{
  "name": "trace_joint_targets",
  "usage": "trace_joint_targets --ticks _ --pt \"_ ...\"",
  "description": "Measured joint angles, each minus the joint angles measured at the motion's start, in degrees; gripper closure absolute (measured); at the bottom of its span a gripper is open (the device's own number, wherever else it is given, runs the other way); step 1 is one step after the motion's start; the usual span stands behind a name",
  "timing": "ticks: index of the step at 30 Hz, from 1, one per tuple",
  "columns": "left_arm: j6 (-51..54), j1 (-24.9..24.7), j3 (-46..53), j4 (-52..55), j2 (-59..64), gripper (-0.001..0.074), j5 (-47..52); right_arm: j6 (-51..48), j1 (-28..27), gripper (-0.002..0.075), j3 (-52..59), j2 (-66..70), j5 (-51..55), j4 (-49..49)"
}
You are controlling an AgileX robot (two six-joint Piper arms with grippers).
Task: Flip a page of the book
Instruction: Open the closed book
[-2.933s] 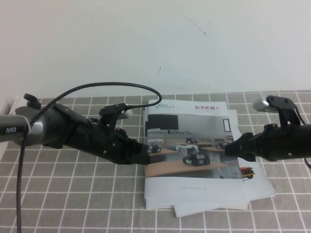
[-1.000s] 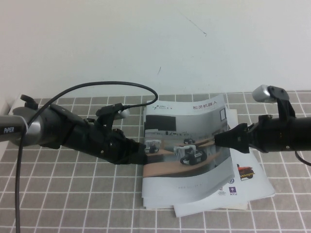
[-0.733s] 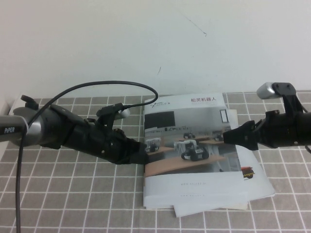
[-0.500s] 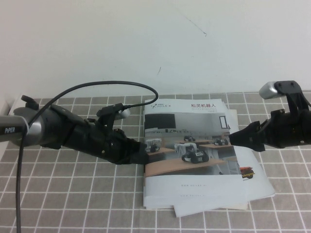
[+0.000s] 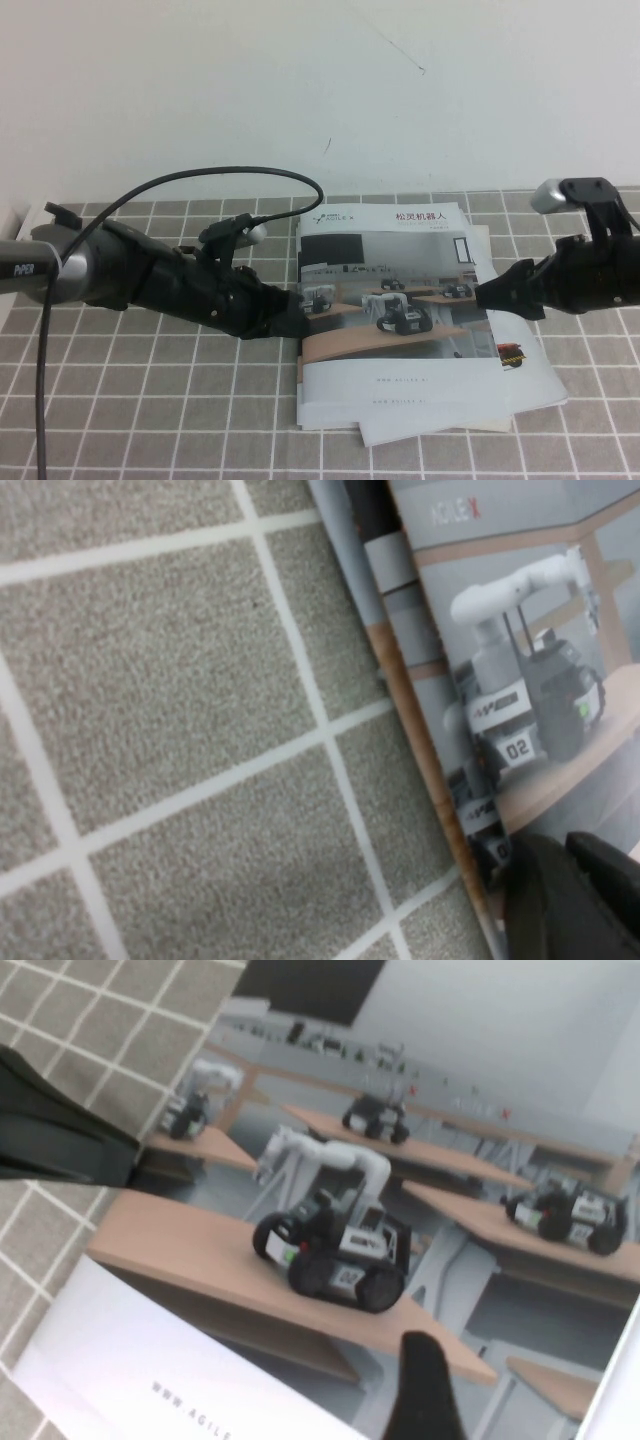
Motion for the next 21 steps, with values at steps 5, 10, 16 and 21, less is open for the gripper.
trace_joint_targets --ticks 5,10,16,21 --pt "0.00 0.10 -0.46 -1.31 1.33 0.0738 1.77 -0.43 0.00 0.0264 0.00 3.94 0.00 1.34" --pt "-0.12 0.10 -0.52 -1.95 1.75 0.0738 2.13 -3.09 0.00 0.0265 -0.04 6.30 0.00 5.78" --pt "0.03 0.10 -0.52 -2.30 1.84 0.0738 2.35 -4.42 0.00 0.0265 -0.13 7.69 0.88 8.47" --pt "0.03 0.10 -0.52 -2.42 1.88 0.0738 2.35 -4.70 0.00 0.0265 -0.13 8.22 0.78 9.04"
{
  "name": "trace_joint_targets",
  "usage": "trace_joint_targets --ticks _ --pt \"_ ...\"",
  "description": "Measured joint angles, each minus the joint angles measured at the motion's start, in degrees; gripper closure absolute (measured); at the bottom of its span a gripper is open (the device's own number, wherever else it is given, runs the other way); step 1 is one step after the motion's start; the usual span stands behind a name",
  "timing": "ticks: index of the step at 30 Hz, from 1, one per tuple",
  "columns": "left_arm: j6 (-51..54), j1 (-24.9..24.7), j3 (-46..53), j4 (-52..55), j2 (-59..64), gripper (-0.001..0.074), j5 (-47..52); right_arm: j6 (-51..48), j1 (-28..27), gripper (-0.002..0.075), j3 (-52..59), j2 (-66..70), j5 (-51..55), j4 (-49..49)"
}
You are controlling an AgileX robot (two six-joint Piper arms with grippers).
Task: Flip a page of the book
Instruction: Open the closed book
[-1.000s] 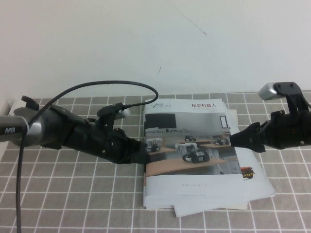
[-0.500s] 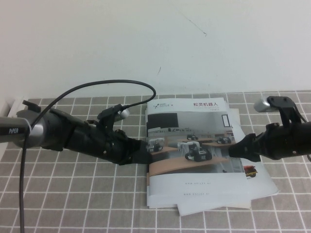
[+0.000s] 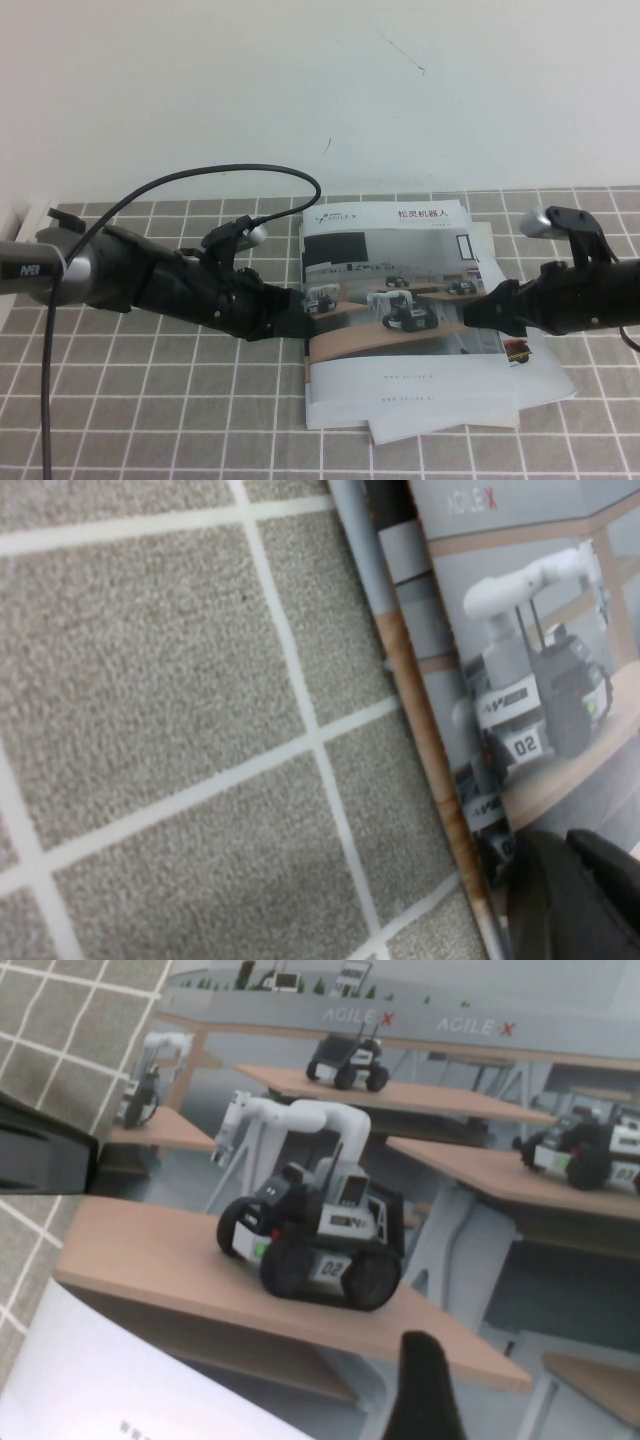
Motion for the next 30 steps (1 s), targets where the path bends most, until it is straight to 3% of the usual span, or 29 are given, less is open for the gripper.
trace_joint_targets --ticks 13,30 --pt "0.00 0.00 0.00 0.00 0.00 0.0738 0.00 -4.62 -0.38 0.0264 -0.14 1.31 2.79 5.42" --pt "1.14 0.00 0.00 0.00 0.09 0.0738 0.00 -14.87 -0.38 0.0265 -0.14 -0.89 22.22 13.26"
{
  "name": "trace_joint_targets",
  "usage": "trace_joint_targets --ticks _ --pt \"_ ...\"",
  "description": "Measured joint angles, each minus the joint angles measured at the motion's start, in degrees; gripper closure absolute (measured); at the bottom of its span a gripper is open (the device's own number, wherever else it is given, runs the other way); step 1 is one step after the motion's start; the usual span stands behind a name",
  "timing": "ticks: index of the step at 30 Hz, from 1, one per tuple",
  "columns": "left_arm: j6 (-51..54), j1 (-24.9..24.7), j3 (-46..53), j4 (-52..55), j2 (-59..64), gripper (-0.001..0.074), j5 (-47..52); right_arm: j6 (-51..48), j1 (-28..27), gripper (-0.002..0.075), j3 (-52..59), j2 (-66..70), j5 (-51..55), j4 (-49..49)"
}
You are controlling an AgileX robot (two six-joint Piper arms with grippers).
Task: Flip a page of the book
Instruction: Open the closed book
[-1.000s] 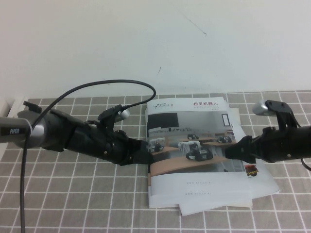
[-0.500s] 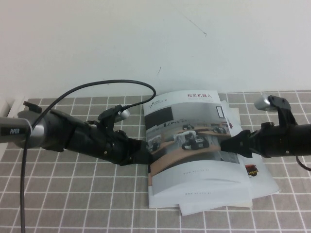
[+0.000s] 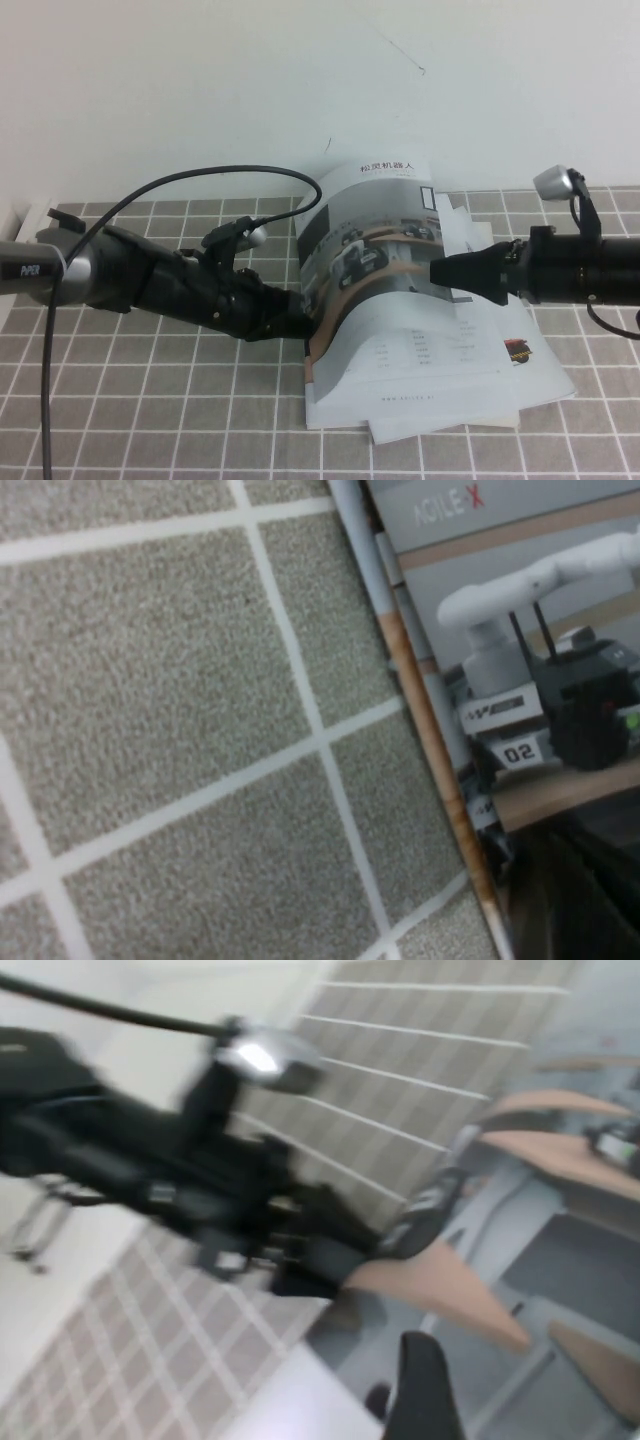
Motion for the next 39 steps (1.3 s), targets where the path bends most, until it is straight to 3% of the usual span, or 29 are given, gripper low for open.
trace_joint_targets --ticks 9,28,39 --pt "0.13 0.09 0.00 0.90 0.12 0.0738 -0.61 -2.13 0.00 0.0265 -1.64 -0.11 9.39 0.73" --pt "2.33 0.09 0.00 0.90 -0.10 0.0738 -0.51 -2.95 2.04 0.0265 -3.77 -0.11 10.33 0.60" --pt "5.13 1.05 0.32 9.99 -12.76 0.0738 -2.56 -2.95 2.62 0.0265 -3.80 -0.11 10.38 0.60"
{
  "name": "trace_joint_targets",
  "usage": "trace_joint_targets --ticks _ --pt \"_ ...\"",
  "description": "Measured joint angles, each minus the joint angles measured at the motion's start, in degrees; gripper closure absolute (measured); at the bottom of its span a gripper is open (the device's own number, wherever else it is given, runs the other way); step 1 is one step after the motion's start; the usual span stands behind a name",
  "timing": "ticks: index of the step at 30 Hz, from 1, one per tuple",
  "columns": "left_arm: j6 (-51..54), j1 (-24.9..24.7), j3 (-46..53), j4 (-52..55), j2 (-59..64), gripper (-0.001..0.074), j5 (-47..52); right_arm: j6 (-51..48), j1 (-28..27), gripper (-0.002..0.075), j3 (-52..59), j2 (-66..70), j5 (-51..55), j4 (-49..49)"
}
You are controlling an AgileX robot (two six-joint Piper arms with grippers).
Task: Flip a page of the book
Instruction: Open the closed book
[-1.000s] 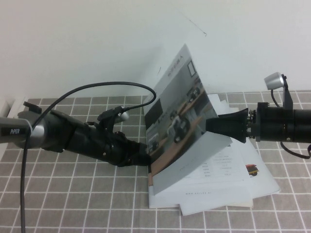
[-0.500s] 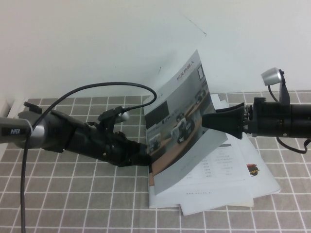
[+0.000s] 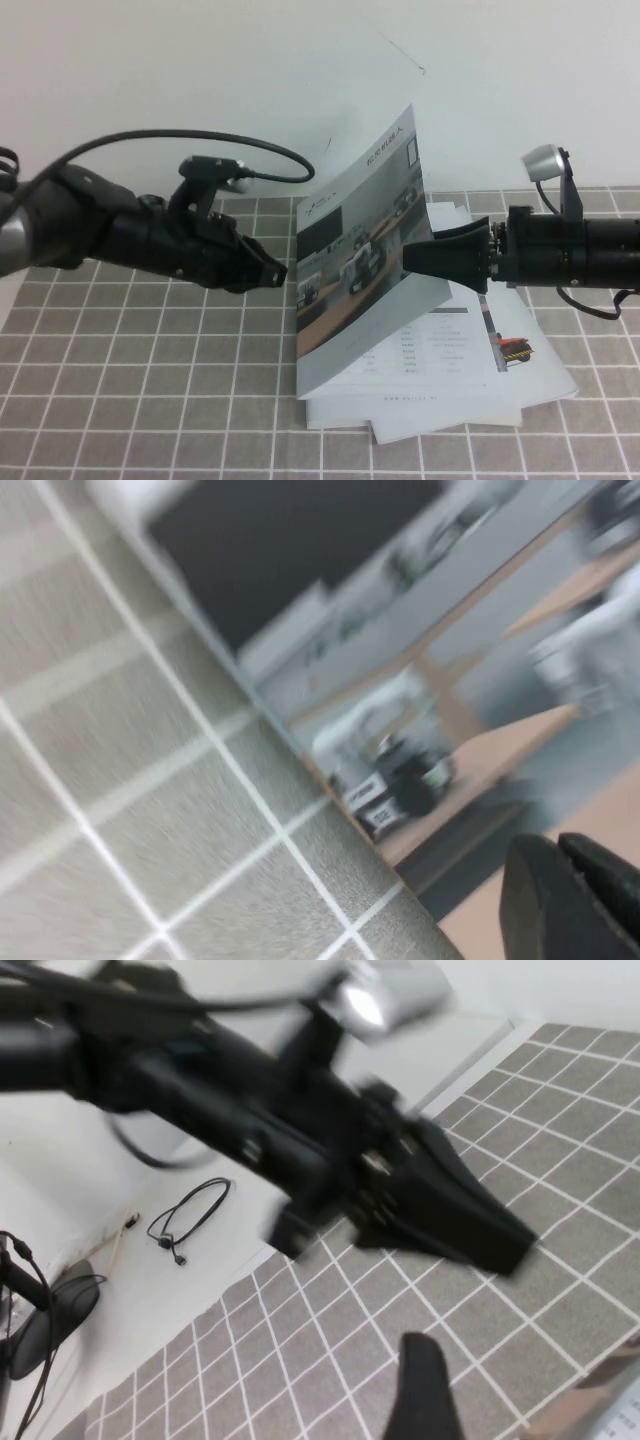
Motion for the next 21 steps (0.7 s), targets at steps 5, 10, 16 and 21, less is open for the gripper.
trace_joint_targets --ticks 5,10,16,21 --pt "-0.10 -0.17 1.43 7.71 -9.31 0.0738 -1.43 1.20 0.02 0.0265 0.00 0.00 0.00 0.00" --pt "-2.33 -3.33 6.84 15.93 -19.46 0.0738 -8.95 2.14 0.02 0.0265 -1.05 0.00 0.00 -0.10" --pt "-4.99 -10.34 16.48 25.97 -32.11 0.0738 -16.11 3.91 0.12 0.0265 -3.95 0.00 0.00 -0.31" --pt "-5.08 -20.18 24.59 30.43 -38.82 0.0738 -23.33 5.25 0.12 0.0265 -5.73 0.00 0.09 -0.31"
